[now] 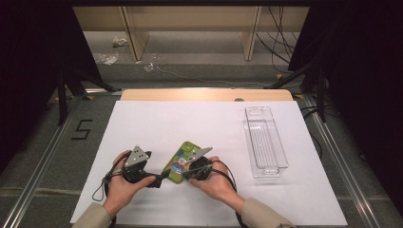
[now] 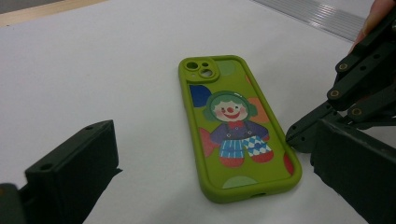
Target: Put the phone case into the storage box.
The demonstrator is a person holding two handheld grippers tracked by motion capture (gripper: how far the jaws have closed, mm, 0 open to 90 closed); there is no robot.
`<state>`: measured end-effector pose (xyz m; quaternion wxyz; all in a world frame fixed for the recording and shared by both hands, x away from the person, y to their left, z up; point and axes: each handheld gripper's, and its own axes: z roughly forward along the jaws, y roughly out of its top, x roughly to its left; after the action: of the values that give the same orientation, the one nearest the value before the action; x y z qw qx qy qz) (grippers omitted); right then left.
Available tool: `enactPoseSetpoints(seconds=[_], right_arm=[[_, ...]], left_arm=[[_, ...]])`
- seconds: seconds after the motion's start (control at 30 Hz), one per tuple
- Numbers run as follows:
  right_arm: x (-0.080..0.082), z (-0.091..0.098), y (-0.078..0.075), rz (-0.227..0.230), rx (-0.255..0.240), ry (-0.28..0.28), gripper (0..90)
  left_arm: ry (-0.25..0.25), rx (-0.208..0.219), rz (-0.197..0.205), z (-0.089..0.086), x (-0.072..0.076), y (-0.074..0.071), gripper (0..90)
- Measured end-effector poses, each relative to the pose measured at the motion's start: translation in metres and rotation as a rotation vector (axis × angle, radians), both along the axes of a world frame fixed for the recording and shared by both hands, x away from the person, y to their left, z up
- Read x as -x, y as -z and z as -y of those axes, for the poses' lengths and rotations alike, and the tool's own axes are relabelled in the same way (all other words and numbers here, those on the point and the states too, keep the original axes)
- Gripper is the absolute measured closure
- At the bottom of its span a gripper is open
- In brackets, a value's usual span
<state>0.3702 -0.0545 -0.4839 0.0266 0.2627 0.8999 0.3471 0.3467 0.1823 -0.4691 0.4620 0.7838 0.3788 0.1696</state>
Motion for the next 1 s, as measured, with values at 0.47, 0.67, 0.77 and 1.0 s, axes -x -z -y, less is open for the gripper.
enactPoseSetpoints(seconds=[0.47,0.67,0.77,1.0], right_arm=[[0.000,0.000,0.000,0.003,-0.027,-0.005,90.0],[-0.002,0.013,-0.012,0.043,-0.048,0.013,79.1],[-0.002,0.023,-0.017,0.073,-0.070,0.024,72.7],[-0.001,0.044,-0.024,0.134,-0.135,0.018,56.0]], left_arm=[[0.000,-0.004,0.001,0.000,0.000,0.000,0.4],[0.002,-0.003,0.001,-0.001,0.000,0.000,0.3],[0.001,0.000,0.003,-0.001,0.001,-0.001,0.3],[0.002,0.002,0.000,-0.001,0.001,0.000,0.4]])
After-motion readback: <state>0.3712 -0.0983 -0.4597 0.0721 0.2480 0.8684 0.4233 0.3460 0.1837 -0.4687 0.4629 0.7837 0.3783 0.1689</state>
